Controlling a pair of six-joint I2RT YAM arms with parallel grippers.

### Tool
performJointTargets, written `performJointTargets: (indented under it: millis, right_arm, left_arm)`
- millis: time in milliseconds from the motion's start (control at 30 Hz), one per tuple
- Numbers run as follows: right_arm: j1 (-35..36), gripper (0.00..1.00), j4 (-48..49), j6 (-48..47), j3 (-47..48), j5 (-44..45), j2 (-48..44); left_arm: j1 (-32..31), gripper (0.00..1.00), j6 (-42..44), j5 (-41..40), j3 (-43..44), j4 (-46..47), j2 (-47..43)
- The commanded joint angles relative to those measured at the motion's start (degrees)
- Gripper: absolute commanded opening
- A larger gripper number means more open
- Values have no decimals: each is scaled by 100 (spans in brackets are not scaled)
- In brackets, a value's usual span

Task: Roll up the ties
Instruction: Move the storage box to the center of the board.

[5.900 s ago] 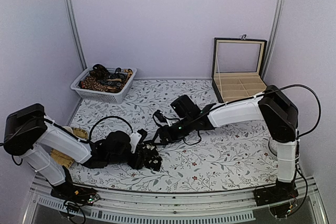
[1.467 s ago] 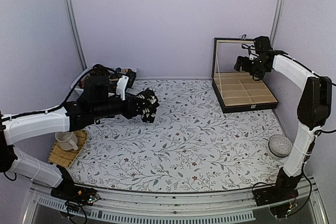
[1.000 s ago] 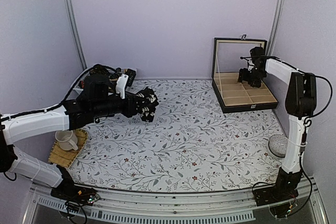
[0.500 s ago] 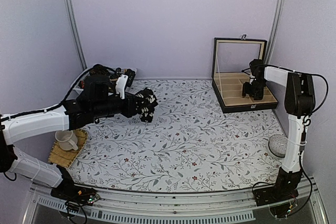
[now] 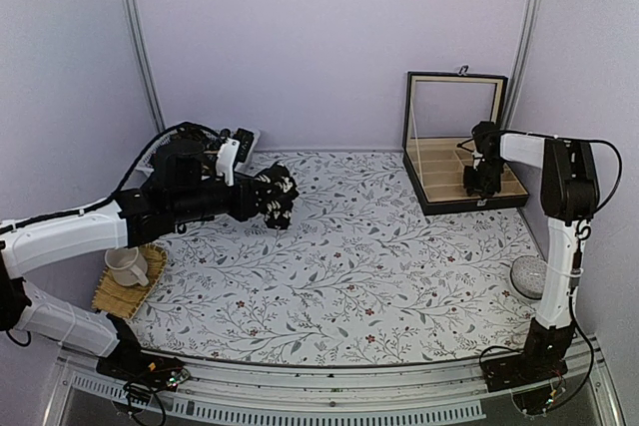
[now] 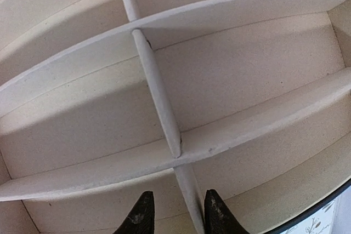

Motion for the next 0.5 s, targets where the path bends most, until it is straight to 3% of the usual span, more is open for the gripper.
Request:
performJointTargets:
  millis: [0, 467]
  right_arm:
    - [561, 31, -286, -72, -404, -209, 276]
    - [2117, 33, 86, 89, -1936, -353, -725]
  left_arm:
    - [61, 0, -12, 79, -15, 143, -161]
    - [78, 0, -114, 93, -41, 171, -289]
